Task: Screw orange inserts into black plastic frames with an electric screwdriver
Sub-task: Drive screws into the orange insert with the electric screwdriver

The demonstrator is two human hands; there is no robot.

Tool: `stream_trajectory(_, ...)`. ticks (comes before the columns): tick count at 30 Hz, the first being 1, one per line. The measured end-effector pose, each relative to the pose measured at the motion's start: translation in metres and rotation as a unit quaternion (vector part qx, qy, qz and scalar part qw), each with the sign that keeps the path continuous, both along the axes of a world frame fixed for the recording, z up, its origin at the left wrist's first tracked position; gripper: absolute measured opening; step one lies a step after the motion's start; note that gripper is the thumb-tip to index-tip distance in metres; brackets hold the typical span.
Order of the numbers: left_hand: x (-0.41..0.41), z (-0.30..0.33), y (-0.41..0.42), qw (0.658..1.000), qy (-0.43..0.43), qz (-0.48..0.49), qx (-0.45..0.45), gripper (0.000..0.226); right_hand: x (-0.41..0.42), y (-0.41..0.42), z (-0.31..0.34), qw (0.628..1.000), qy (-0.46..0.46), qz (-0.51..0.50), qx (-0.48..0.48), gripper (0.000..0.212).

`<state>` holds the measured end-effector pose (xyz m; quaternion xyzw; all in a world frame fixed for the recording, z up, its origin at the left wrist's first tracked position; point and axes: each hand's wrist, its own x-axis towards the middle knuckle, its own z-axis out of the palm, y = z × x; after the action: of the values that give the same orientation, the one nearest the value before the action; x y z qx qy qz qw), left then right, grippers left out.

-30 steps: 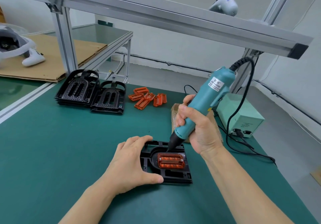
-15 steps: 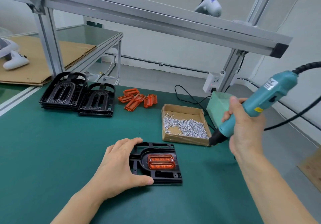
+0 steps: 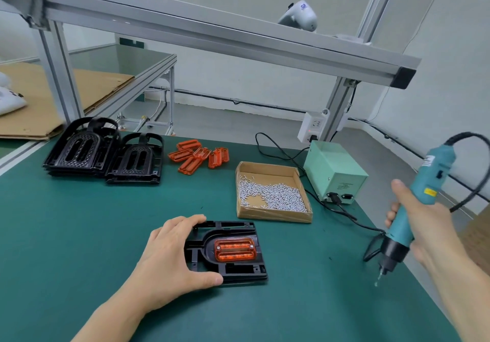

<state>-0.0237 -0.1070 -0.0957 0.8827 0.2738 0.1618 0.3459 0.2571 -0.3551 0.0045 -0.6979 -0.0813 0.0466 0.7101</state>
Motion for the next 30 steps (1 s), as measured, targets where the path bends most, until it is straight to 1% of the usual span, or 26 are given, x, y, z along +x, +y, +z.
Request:
stream_trajectory(4,0.000,-0.001,0.000,1.000,-0.006,0.002,-0.001,0.105,0.007,-0.003,-0.010,0.993,0.054,0.019,-0.100,0.029)
stream_trajectory(10,0.000,-0.003,0.000,1.000,-0.012,0.005,0.003,0.106,0.006,0.001,-0.033,0.973,0.077,0.052,-0.209,0.039)
stream_trajectory(12,0.000,-0.002,0.000,1.000,-0.013,0.005,0.004,0.106,0.005,0.001,-0.041,0.958,0.072,0.074,-0.269,0.041)
stream_trajectory(17,0.000,-0.003,-0.001,1.000,-0.016,0.008,0.005,0.105,0.001,-0.003,-0.055,0.903,0.022,0.096,-0.418,0.044)
stream_trajectory(20,0.001,-0.003,-0.001,1.000,-0.017,0.006,0.006,0.105,0.002,0.003,-0.058,0.855,-0.023,0.105,-0.508,0.049)
stream_trajectory(24,0.001,-0.004,-0.001,1.000,-0.019,0.010,0.009,0.105,0.003,0.018,-0.059,0.751,-0.098,0.099,-0.646,0.053)
stream_trajectory(28,0.001,-0.004,-0.002,1.000,-0.018,0.012,0.012,0.105,0.005,0.034,-0.065,0.672,-0.150,0.078,-0.721,0.055)
stream_trajectory(30,0.001,-0.004,-0.002,1.000,-0.017,0.013,0.015,0.106,0.004,0.041,-0.068,0.644,-0.180,0.065,-0.741,0.053)
